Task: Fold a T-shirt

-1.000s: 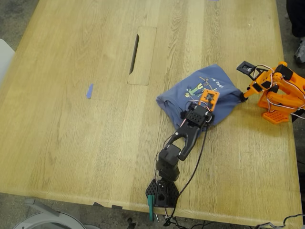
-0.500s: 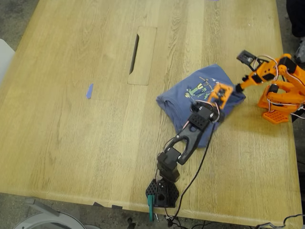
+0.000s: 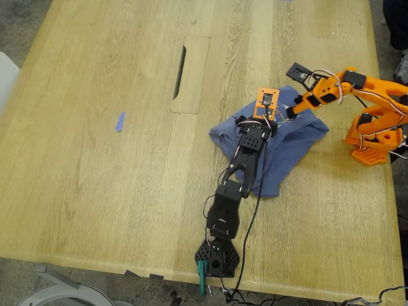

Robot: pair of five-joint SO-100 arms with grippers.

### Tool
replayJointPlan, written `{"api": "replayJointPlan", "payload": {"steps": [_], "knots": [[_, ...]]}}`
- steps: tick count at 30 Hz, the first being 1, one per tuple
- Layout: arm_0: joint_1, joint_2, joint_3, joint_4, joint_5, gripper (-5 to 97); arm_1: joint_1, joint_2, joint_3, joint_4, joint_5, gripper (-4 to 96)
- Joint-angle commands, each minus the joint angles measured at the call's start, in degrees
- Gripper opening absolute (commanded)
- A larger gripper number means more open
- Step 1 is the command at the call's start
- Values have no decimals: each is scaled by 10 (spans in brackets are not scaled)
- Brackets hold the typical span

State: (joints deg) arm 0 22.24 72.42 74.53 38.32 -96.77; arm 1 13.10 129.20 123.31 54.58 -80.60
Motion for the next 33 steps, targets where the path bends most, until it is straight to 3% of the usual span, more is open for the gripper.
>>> {"api": "replayJointPlan", "payload": {"steps": [1, 10, 22, 26, 33], "knots": [[4, -9, -57, -45, 1, 458, -17, -23, 18, -48, 0, 254], [8, 50, 106, -42, -4, 452, 1, -32, 172, -162, 3, 247], [-42, 267, 378, -27, -5, 455, 143, 91, 225, -80, -11, 241], [-46, 306, 363, 10, -4, 455, 150, 116, 193, -27, -10, 239], [0, 251, 184, 52, 0, 456, 123, 47, 33, 39, -10, 231]]}}
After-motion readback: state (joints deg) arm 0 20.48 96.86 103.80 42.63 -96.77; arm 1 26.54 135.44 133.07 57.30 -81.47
